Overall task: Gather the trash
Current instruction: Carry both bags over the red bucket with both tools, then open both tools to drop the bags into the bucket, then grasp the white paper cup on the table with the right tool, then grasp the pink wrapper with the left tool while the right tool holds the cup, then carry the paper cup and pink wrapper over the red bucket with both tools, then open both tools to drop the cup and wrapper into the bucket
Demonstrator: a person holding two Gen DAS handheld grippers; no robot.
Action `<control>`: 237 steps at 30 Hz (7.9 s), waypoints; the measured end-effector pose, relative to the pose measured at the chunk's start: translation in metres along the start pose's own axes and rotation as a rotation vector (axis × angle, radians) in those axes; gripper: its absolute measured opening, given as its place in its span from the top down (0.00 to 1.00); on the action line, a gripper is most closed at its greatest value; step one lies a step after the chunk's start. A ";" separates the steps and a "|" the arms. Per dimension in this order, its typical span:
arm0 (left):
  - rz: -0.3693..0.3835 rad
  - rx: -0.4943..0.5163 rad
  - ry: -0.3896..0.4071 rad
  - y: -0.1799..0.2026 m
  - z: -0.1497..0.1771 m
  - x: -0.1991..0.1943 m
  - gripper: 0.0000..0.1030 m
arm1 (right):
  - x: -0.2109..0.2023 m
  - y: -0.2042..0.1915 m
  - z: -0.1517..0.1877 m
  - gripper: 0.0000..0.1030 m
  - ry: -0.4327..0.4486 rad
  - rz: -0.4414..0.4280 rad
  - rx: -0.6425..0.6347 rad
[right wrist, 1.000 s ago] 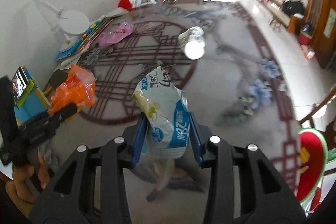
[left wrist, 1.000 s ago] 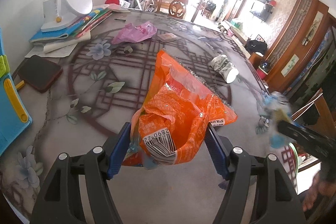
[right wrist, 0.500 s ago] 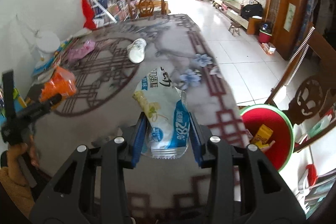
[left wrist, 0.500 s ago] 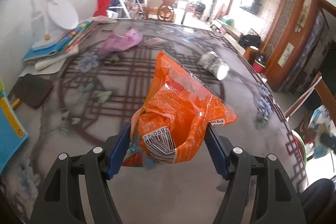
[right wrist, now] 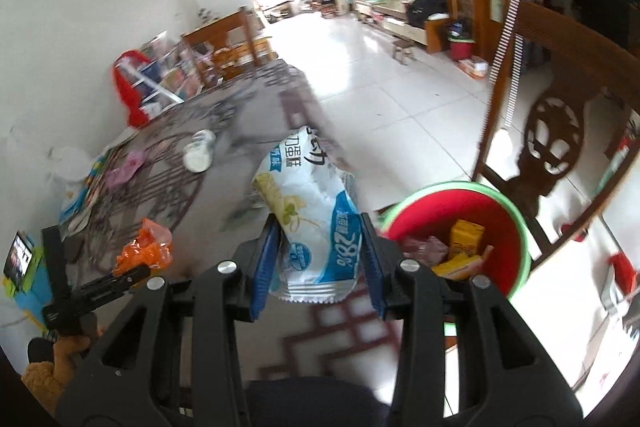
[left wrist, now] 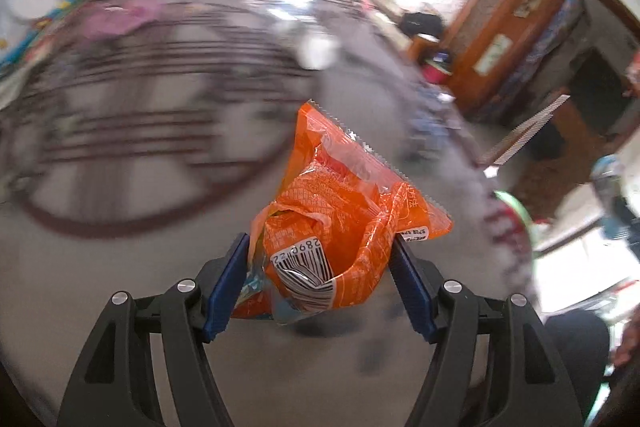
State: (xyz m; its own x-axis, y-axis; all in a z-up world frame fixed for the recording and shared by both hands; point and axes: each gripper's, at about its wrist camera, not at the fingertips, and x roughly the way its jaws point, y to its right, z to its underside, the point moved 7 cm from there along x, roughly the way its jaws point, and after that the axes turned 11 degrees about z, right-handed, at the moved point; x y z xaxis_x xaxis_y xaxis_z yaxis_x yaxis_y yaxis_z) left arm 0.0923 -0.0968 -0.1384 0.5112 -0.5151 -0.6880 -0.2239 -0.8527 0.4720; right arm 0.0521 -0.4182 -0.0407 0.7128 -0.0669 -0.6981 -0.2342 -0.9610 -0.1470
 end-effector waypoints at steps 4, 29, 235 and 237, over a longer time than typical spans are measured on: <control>0.122 0.096 -0.073 0.075 -0.012 0.036 0.36 | 0.011 0.047 0.006 0.62 -0.019 0.051 0.079; 0.141 0.346 -0.110 0.179 -0.043 0.078 0.19 | 0.028 0.074 -0.013 0.25 -0.030 0.030 0.228; 0.223 0.479 -0.132 0.275 -0.047 0.122 0.17 | 0.071 0.118 0.013 0.24 -0.183 0.136 0.214; 0.232 0.480 -0.073 0.271 -0.049 0.112 0.17 | 0.068 0.122 0.013 0.18 -0.162 0.138 0.252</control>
State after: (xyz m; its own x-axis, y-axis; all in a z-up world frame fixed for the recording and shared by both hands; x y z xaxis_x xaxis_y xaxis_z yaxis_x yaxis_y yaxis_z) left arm 0.1297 -0.3812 -0.0603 0.3478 -0.6846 -0.6406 -0.6871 -0.6510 0.3226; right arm 0.0638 -0.5367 -0.1154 0.5535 -0.1293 -0.8228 -0.4920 -0.8478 -0.1978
